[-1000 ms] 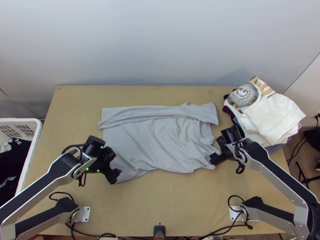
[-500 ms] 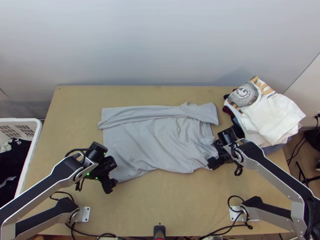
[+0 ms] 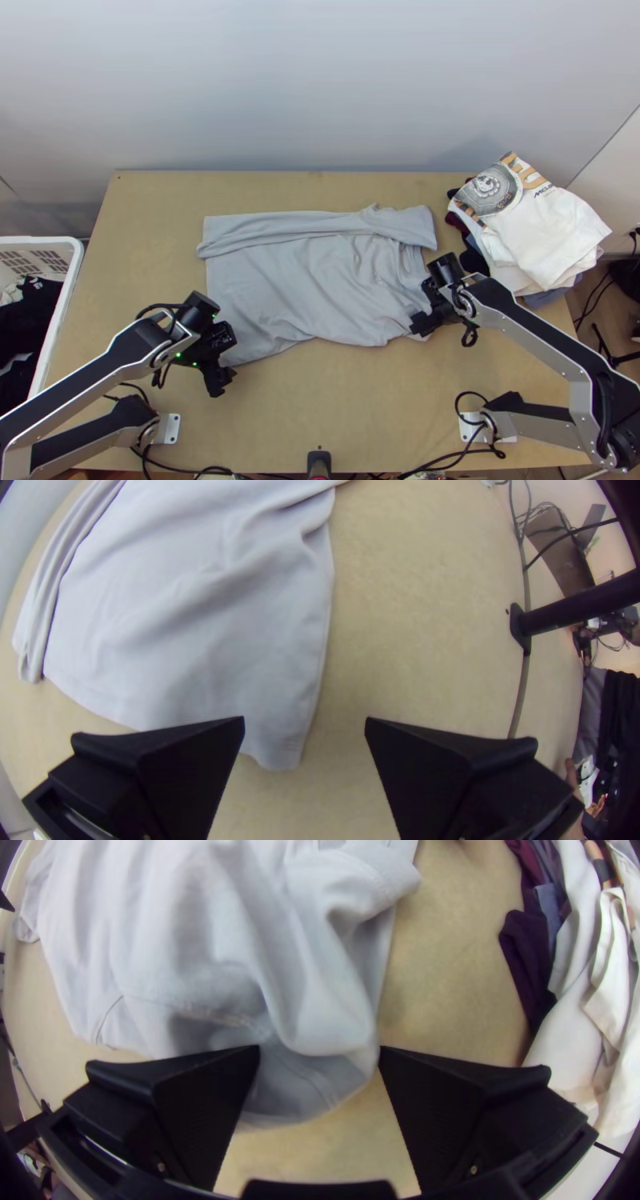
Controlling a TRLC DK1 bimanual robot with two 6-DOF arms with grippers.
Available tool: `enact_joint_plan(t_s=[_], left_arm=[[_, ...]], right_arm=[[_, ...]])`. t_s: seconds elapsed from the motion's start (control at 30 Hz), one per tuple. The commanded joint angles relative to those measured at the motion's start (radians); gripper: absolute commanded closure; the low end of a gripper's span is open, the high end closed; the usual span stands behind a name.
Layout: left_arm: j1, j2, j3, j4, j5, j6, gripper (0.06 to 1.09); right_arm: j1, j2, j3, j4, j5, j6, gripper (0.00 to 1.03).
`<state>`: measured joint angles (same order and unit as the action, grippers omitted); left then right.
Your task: Fold the t-shirt
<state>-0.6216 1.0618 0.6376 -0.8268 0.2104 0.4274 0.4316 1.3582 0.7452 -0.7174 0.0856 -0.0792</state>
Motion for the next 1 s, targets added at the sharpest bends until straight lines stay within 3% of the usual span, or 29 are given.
enact_joint_plan(t_s=[0.0,0.2,0.27,0.37,0.47,0.57,0.6,0.83,0.97], left_arm=[[-0.024,0.036,-0.033,0.080,-0.014,-0.003,0.23],[-0.013,0.081,-0.038,0.127,-0.026,0.001,0.28],[-0.017,0.081,-0.041,0.132,-0.032,0.001,0.35],[-0.012,0.078,-0.039,0.130,-0.039,0.002,0.53],[0.000,0.067,-0.036,0.130,-0.039,0.007,0.67],[0.010,0.058,-0.044,0.129,-0.039,0.008,0.93],[0.010,0.058,-0.049,0.129,-0.039,0.008,0.96],[0.005,0.056,-0.084,0.129,-0.036,-0.001,1.02],[0.042,0.040,-0.049,0.081,-0.026,0.004,1.03]], right_arm=[[-0.002,0.036,0.010,0.030,0.000,0.004,0.24],[0.001,0.065,-0.001,0.044,-0.001,0.012,0.25],[0.001,0.071,-0.009,0.056,0.000,0.012,0.32],[-0.001,0.071,-0.012,0.062,0.000,0.012,0.35],[0.001,0.059,-0.009,0.062,0.000,0.012,0.49],[-0.001,0.055,-0.009,0.065,0.000,0.007,0.63],[-0.001,0.055,-0.010,0.073,0.000,0.006,0.67],[0.001,0.055,-0.014,0.101,0.000,-0.013,0.97],[0.001,0.039,-0.012,0.098,0.000,-0.019,1.00]])
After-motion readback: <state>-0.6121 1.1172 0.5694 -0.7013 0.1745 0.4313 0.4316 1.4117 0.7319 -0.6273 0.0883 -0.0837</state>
